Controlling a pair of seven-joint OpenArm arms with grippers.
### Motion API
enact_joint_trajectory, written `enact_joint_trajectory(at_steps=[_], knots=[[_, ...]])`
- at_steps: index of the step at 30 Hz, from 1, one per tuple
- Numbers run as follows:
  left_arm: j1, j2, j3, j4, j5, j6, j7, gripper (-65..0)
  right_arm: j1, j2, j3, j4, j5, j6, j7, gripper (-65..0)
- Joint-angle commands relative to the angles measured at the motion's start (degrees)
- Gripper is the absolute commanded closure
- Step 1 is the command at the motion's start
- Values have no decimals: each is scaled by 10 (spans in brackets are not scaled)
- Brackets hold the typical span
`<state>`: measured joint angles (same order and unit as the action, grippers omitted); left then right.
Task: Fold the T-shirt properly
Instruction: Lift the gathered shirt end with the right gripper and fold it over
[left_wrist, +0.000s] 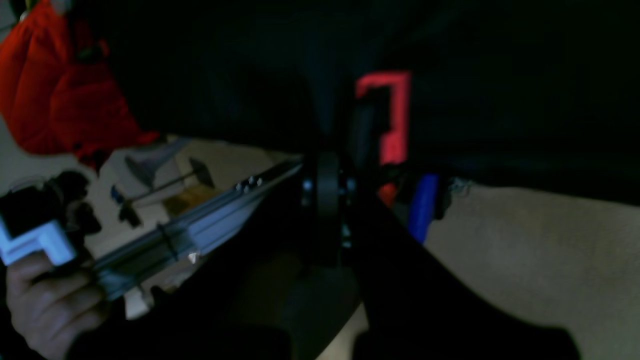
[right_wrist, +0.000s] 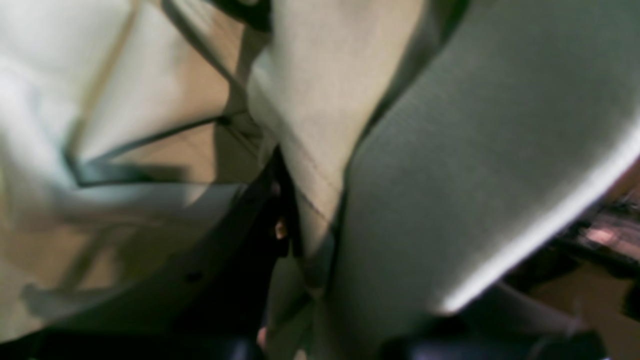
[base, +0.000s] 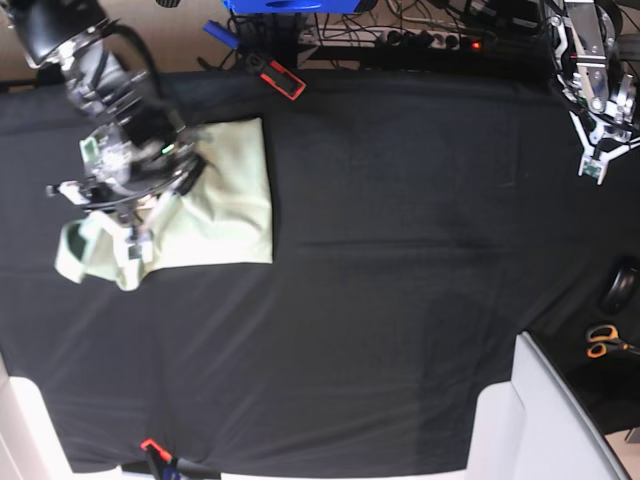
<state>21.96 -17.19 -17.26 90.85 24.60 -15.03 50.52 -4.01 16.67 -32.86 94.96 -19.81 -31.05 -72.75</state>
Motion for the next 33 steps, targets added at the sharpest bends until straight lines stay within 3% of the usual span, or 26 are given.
enact_joint_trajectory(at_steps=[1,5,10,15,21,33], knots=[[1,-11,1,8,8,7,2,0,7,-9,-8,7,-42,-3,11,0],[0,-10,15,8,9,7,2,0,11,-40,-32,-40,-153,1,11,0],[-1,-10,14,8,7,7,2,0,12,-87,-45,-81,-218,48,14,0],[-2,-11,14,8,6,8,2,0,19,-131,-45,-132,-280,49,20,0],[-26,-12,15,-14,6,8,2,0,32,-164,-45,-215,-314,49,37,0],[-36,-11,16,-32,6,8,-20,0,34,-209,-45,-219,-314,49,43,0]])
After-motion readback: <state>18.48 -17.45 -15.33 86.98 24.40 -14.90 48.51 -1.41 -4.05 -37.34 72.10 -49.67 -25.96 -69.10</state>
